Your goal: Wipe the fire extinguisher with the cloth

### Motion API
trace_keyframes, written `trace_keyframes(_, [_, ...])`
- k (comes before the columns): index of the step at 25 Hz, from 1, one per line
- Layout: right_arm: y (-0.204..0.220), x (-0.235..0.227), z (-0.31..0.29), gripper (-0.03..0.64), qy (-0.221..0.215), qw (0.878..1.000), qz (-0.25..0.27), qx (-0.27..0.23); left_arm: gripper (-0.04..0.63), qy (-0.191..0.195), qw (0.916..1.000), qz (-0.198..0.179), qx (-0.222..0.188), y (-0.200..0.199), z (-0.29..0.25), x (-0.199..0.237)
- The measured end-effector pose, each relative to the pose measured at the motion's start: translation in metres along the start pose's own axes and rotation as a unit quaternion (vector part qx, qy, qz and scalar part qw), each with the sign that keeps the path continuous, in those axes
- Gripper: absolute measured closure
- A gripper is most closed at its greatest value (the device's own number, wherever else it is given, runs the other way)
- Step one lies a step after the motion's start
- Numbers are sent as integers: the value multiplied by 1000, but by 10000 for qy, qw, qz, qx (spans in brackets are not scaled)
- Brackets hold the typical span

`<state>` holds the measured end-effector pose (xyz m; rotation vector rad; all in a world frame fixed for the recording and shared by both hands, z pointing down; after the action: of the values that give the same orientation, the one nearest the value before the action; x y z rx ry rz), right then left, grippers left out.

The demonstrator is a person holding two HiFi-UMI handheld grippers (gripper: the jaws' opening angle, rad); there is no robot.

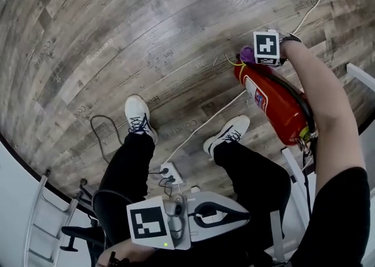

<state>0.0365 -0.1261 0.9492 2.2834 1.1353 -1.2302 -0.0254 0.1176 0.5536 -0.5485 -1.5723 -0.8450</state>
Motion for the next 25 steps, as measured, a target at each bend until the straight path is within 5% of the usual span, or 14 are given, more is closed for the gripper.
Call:
trace_keyframes(9, [34, 100, 91, 558, -507, 9975, -285, -404, 598, 228, 9955, -709, 588, -2, -21, -69])
trace_keyframes(15, [75, 179, 162, 558, 13, 9840, -582, -1686, 598, 360, 9946, -564, 798, -10, -28, -140])
trace_keyframes(18, [106, 213, 207, 558, 836, 9558, -868, -2681, 598, 360, 9908, -786, 1042, -9, -31, -165])
trace_keyframes(19, [120, 228, 222, 558, 1133, 9315, -1059, -3289, 598, 376, 9894, -833, 1127, -7, -33, -173])
trace_keyframes(20, [135, 244, 235, 558, 1415, 8944, -1299, -4039, 598, 400, 9885, -835, 1195, -6, -35, -179])
trace_keyframes(21, [152, 264, 244, 558, 1687, 8424, -1573, -4870, 598, 438, 9879, -806, 1254, -4, -36, -185])
trace_keyframes(22, [172, 288, 247, 558, 1962, 7752, -1868, -5707, 598, 488, 9870, -769, 1327, -3, -37, -190])
trace_keyframes(23, [192, 316, 243, 558, 2241, 6950, -2167, -6480, 598, 539, 9854, -735, 1435, -2, -37, -194])
trace_keyframes(25, [228, 380, 219, 557, 2698, 5213, -2677, -7641, 598, 619, 9806, -722, 1712, 3, -38, -200])
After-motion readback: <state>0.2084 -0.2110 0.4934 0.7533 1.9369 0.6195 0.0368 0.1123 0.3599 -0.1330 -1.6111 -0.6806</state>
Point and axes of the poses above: the fingertips, and each gripper's own axes: z backward along the fingers, x to its left, y out of its underside, the point moved 7 cm from there along z, backward along the fingers, and after that the axes turned 15 degrees about -y, right-handed, at the moved point
